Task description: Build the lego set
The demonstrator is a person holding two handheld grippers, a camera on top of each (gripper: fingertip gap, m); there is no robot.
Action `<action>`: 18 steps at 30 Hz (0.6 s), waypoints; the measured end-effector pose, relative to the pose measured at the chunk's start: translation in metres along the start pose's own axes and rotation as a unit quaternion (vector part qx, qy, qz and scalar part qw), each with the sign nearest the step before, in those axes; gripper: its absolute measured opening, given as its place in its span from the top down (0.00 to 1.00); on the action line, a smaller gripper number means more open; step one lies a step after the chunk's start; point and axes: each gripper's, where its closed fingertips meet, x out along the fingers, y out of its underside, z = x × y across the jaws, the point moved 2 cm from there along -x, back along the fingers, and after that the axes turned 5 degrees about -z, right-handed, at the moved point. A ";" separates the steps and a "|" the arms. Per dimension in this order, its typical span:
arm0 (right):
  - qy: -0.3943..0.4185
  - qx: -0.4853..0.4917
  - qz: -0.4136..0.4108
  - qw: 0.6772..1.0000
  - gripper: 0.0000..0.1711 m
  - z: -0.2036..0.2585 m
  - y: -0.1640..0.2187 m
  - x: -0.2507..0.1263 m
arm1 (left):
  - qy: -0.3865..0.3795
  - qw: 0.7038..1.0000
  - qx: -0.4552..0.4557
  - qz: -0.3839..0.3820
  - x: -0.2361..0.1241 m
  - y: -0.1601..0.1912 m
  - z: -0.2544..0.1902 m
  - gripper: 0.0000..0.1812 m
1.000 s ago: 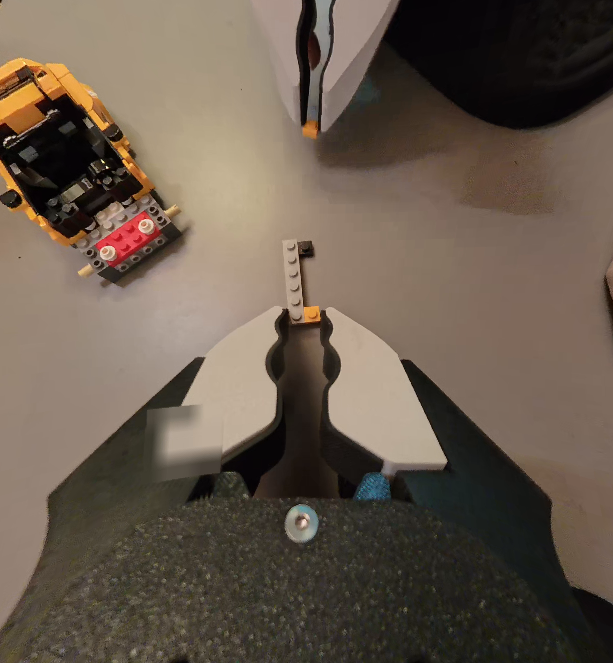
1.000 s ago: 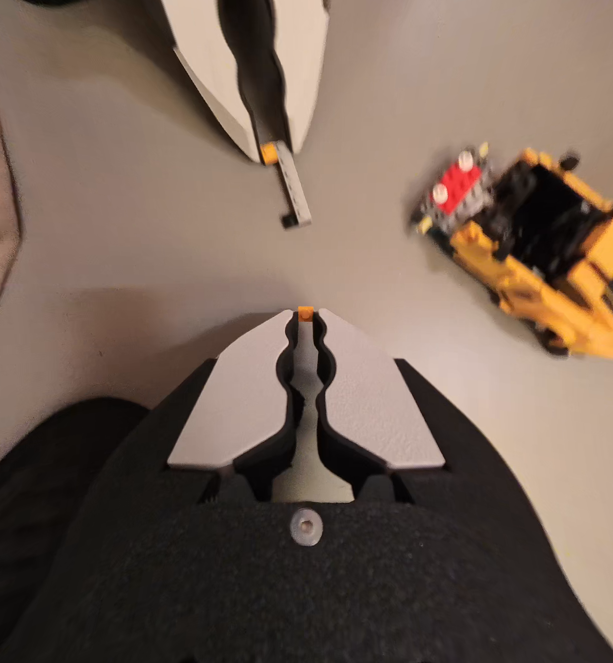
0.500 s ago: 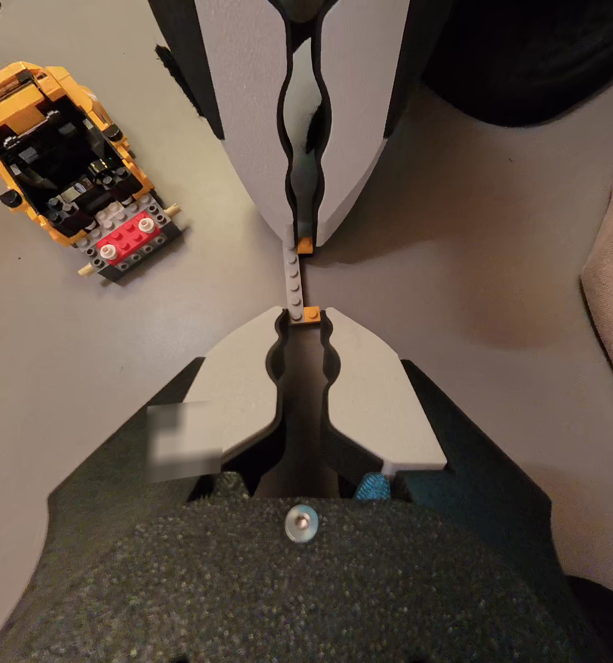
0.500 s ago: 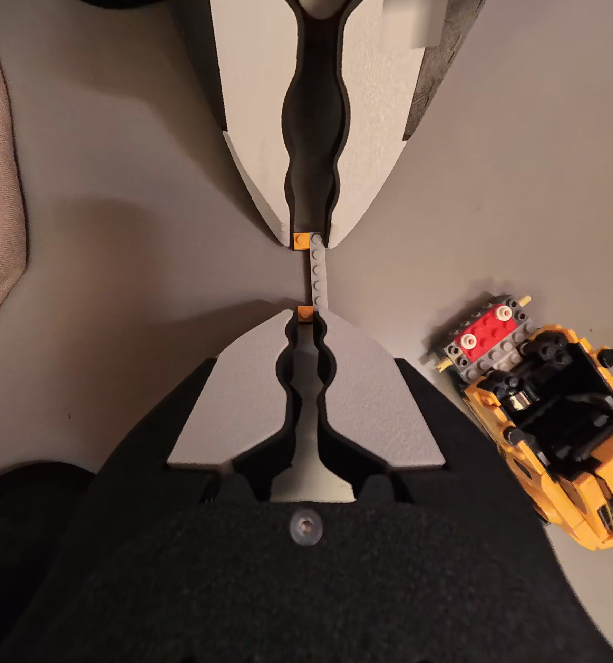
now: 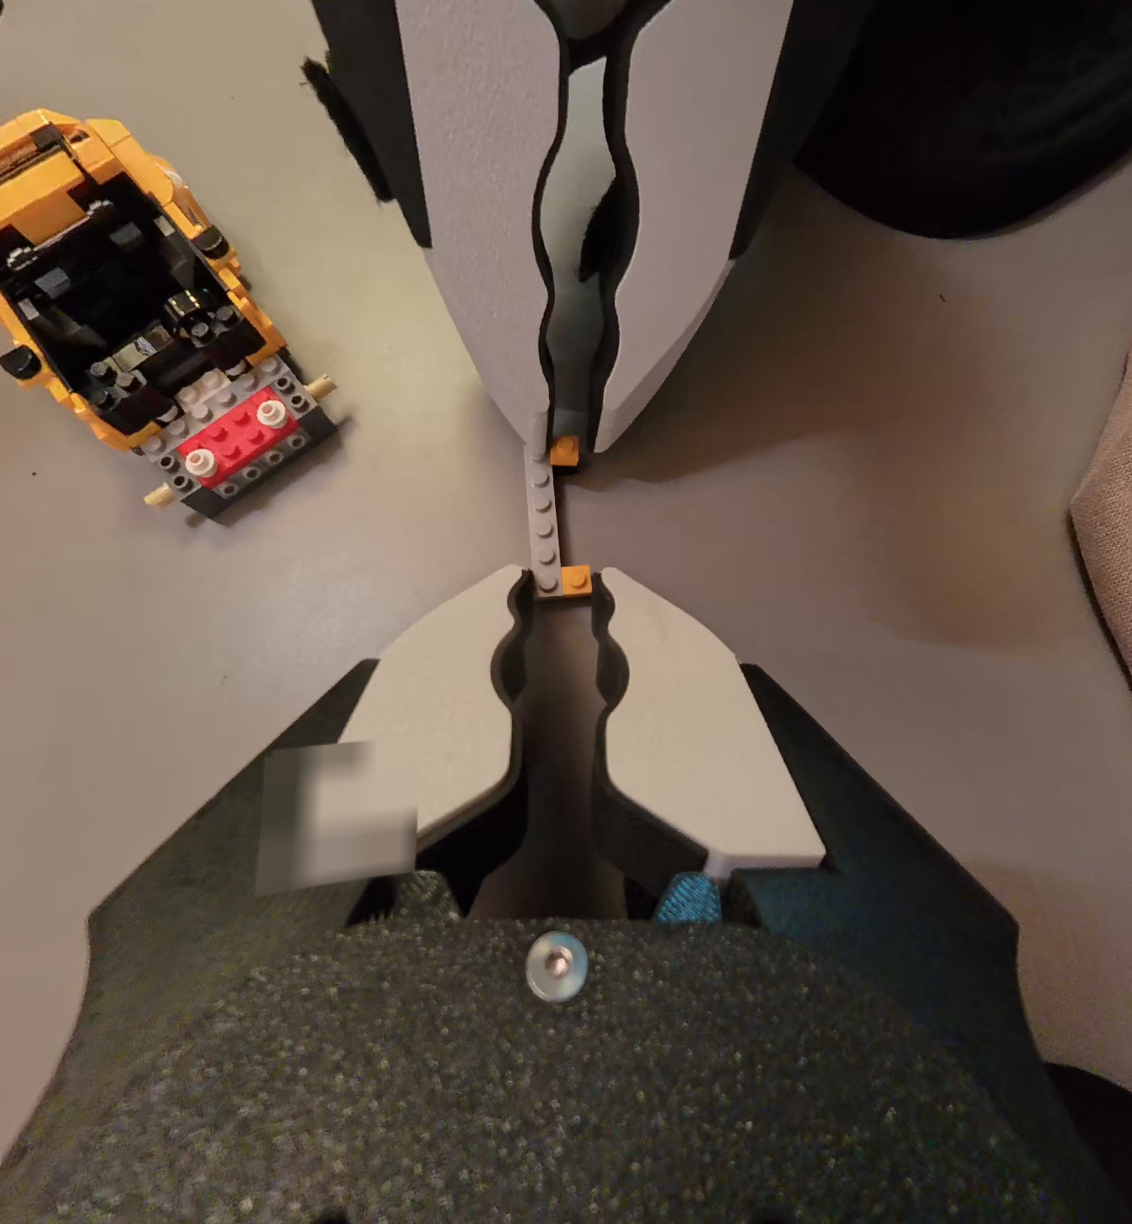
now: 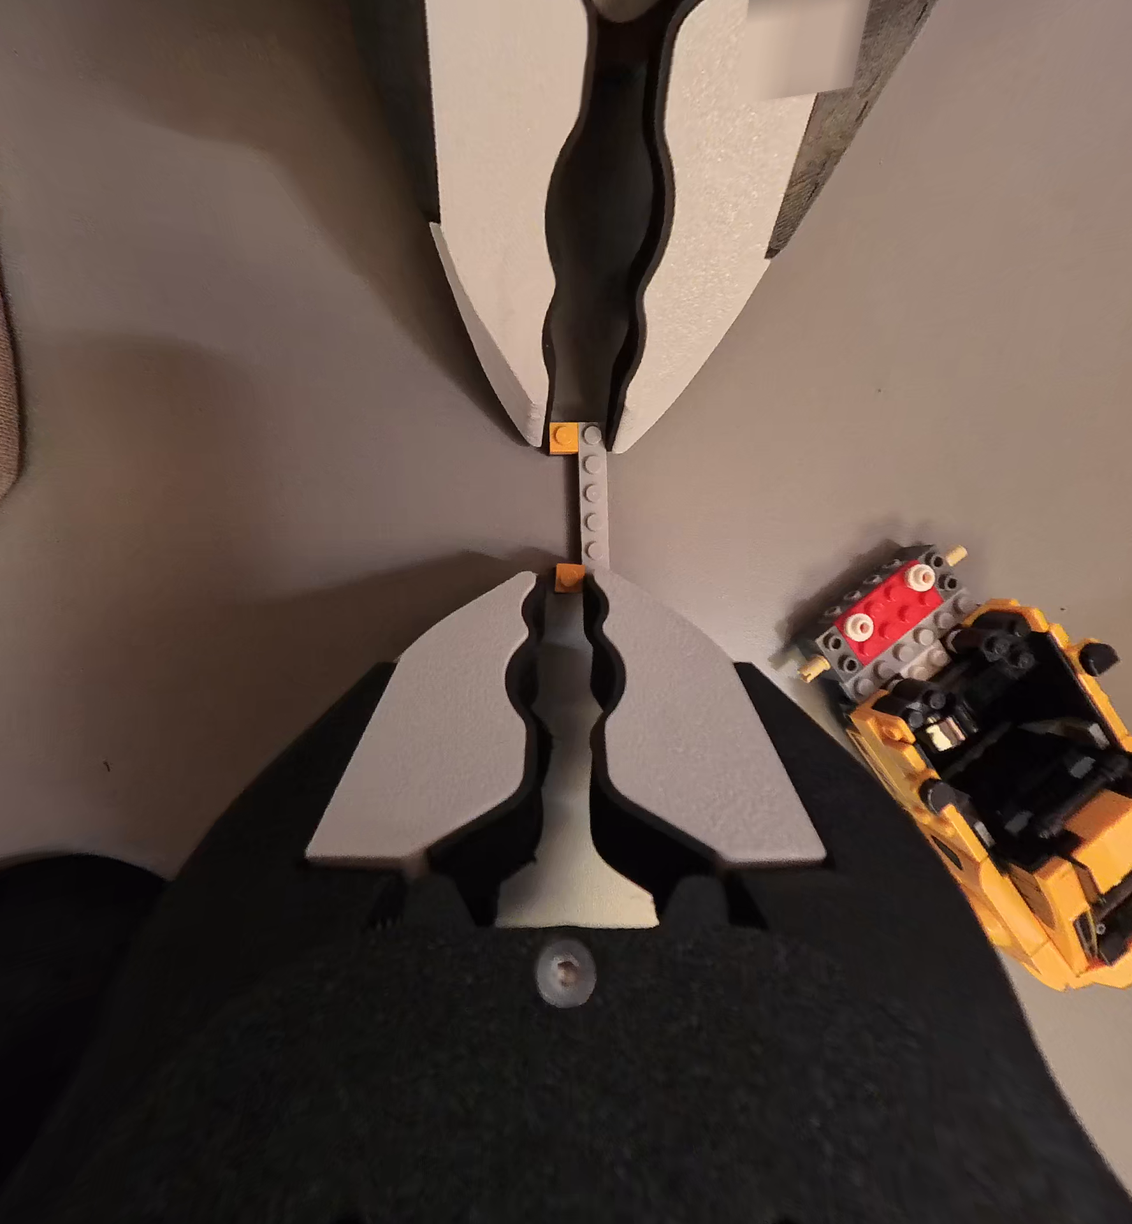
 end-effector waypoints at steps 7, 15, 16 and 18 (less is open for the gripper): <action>0.019 -0.008 -0.002 1.000 0.93 0.001 0.001 0.000 | 0.000 1.000 0.001 0.000 0.000 0.000 0.000 0.91; 0.028 -0.015 -0.006 0.999 0.93 0.003 0.001 0.000 | -0.001 1.000 0.001 0.000 0.000 0.000 0.000 0.91; 0.026 -0.016 -0.005 1.000 0.93 0.004 0.001 0.000 | -0.001 1.000 0.001 0.000 0.000 0.000 0.000 0.91; 0.031 -0.016 -0.008 0.999 0.93 0.003 0.001 0.000 | -0.001 1.000 0.001 0.000 0.000 0.000 0.000 0.91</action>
